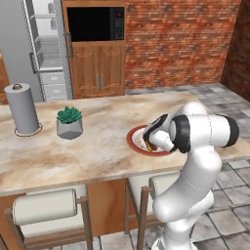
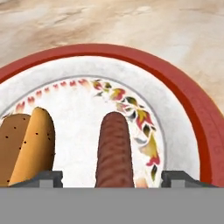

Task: Move the hot dog bun to the plate on the dining table and place the condiment next to that plate. Then navigate to the fridge and take the sausage and place it on the plate as well.

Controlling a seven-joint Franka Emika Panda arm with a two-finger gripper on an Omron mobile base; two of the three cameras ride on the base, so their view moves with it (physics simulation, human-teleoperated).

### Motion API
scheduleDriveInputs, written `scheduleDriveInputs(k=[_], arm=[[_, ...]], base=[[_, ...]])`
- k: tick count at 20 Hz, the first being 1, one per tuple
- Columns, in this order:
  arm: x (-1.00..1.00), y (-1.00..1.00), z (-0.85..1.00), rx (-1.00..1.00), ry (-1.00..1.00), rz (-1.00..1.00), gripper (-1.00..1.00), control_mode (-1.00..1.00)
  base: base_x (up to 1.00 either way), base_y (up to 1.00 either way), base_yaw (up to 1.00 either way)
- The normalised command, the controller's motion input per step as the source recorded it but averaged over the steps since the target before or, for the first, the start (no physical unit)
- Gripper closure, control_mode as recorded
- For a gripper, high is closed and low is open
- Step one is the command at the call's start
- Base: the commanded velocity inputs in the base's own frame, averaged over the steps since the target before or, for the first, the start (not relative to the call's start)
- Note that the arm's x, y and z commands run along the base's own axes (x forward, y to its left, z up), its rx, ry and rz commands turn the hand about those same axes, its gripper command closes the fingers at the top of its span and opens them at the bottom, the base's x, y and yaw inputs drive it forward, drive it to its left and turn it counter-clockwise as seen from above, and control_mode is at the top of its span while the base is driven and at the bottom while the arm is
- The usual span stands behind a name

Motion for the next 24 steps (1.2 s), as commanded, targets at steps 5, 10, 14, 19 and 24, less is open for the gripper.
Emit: scheduleDriveInputs(k=[5,10,14,19,24], arm=[[-0.19,0.0,0.66,0.0,-0.17,0.0,-1.0,-1.0],[-0.56,0.0,1.0,0.0,-0.27,0.0,-1.0,-1.0],[-0.7,0.0,1.0,0.0,-0.14,0.0,-1.0,-1.0],[-0.8,0.0,1.0,0.0,-0.01,0.0,-1.0,-1.0],[-0.69,0.04,1.0,0.0,0.01,0.0,-1.0,-1.0]], base=[[0.0,0.0,0.0],[0.0,0.0,0.0],[0.0,0.0,0.0],[0.0,0.0,0.0],[0.0,0.0,0.0]])
